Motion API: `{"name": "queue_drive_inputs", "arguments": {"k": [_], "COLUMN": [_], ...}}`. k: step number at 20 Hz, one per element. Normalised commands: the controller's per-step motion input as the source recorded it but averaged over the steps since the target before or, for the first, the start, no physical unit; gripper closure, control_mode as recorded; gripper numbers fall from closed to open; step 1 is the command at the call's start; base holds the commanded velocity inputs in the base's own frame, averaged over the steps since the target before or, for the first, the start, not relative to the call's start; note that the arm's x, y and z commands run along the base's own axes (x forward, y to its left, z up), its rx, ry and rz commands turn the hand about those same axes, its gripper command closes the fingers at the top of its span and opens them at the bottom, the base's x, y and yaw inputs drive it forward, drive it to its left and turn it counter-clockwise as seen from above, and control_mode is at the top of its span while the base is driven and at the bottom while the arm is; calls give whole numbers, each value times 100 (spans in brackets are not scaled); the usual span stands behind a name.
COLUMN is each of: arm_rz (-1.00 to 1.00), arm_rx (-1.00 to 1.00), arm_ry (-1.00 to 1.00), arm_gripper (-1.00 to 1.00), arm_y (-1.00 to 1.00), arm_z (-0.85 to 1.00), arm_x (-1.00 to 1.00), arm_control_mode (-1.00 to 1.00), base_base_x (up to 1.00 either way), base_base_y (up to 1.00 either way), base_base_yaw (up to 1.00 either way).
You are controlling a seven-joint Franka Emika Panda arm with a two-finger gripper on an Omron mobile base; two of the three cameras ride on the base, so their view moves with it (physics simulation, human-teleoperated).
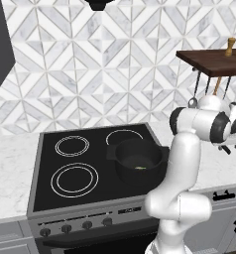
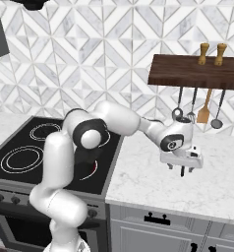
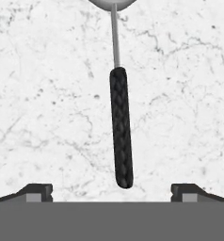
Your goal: Put the mushroom and lemon wedge in the pot. Retrieve the spatula and lightly stir the vegetables in the pot.
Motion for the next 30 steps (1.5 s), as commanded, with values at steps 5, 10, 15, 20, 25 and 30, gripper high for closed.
{"name": "queue_drive_inputs", "arguments": {"k": [5,10,15,20,25,30], "arm_rz": [1,0,0,0,0,0], "arm_rx": [0,0,0,0,0,0], "arm_ry": [0,0,0,0,0,0], "arm_gripper": [-100,-100,-100,-100,-100,-100], "arm_y": [1,0,0,0,-1,0], "arm_z": [-12,-6,-9,-7,-6,-11], "arm_x": [3,8,5,3,0,0], "arm_control_mode": [-100,-100,-100,-100,-100,-100], "base_base_x": [0,0,0,0,0,0], "base_base_y": [0,0,0,0,0,0], "base_base_yaw": [0,0,0,0,0,0]}}
